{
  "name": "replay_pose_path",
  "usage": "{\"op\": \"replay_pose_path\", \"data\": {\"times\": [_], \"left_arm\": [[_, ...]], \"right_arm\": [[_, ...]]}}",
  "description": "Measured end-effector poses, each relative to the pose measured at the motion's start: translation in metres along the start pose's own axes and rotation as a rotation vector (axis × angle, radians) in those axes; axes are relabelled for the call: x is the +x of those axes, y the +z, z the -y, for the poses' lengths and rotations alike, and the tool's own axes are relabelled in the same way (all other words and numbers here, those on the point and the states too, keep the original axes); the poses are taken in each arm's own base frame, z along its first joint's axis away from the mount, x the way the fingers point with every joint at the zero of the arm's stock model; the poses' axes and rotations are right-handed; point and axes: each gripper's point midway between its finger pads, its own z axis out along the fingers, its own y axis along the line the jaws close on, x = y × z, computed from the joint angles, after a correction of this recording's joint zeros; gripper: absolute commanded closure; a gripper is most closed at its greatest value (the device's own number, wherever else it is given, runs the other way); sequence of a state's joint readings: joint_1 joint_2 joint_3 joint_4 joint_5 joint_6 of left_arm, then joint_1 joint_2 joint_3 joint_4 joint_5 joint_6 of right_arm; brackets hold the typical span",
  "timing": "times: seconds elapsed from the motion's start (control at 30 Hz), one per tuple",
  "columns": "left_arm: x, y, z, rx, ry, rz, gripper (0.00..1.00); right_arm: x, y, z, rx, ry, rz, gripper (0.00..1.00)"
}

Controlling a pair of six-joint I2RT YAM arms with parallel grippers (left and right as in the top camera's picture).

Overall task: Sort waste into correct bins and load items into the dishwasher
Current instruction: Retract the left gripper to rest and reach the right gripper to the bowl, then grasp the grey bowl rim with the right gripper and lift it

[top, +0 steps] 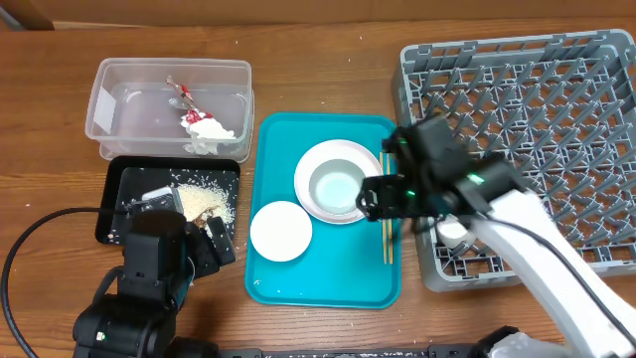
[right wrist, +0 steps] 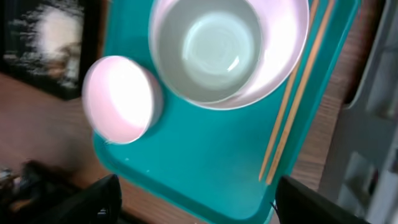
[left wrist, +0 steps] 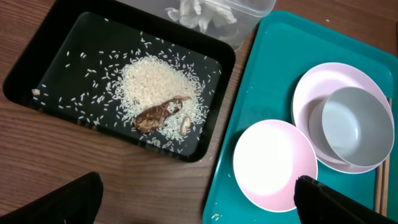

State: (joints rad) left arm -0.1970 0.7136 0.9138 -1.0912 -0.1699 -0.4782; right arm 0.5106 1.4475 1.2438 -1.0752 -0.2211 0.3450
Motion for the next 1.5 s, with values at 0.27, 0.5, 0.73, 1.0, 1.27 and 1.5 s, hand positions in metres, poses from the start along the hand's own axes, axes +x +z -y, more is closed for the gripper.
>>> {"op": "replay_pose_path", "data": {"times": [0.27,0.5,0.73,1.0,1.27,1.5], "left_arm": [[0.0,0.0,0.0,0.0,-0.003,0.001,0.0],[0.0,0.0,0.0,0.0,-0.003,0.0,0.0],[0.0,0.0,0.0,0.0,-0.002,0.0,0.0],[0.0,0.0,0.0,0.0,-0.003,0.0,0.0],[0.0,0.0,0.0,0.0,-0.003,0.0,0.0],[0.0,0.0,0.0,0.0,-0.003,0.0,0.0]], "right_arm": [[-0.029,0.068,0.033,0.133,0.113,-0.025,0.33],[-0.046,0.095,0.034,0.122,0.126,0.009,0.49],[-0.041,0.115,0.041,0.143,0.155,-0.034,0.56],[-0.042,0.116,0.041,0.142,0.159,-0.031,0.65],[-0.038,0.126,0.046,0.156,0.185,-0.057,0.95],[-0.03,0.123,0.05,0.182,0.206,-0.086,0.96]]}}
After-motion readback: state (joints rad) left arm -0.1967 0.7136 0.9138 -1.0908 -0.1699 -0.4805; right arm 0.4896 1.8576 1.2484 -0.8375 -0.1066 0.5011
